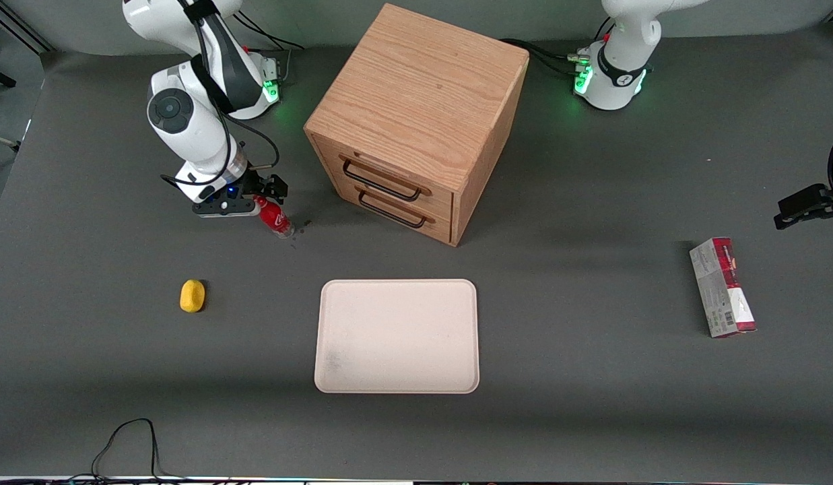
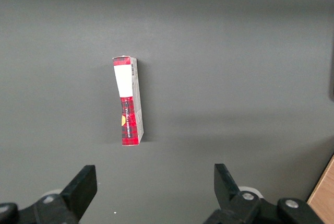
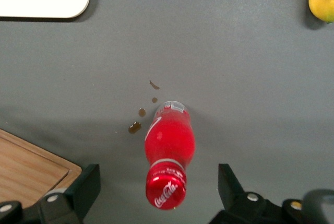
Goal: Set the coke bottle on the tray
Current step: 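Lower the open right gripper over the bottle's body, then close the right gripper around the bottle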
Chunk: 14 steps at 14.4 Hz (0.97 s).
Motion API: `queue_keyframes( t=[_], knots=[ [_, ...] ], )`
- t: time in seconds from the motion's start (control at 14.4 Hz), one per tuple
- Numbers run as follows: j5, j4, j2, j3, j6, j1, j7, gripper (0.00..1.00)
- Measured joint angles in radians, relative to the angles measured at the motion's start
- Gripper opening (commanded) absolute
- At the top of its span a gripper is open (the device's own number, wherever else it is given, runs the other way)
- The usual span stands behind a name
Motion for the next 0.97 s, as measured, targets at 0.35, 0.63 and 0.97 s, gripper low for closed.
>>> queue_keyframes(
  t=[0.35,0.63,0.97],
  knots=[
    [0.0,0.0,0.005,-0.001,0.003,0.0,0.0,0.98],
    [0.0,0.0,0.007,-0.003,0.003,0.0,0.0,0.51],
    [-0.002,0.0,0.011,-0.004,0.003,0.0,0.0,0.17]
  ],
)
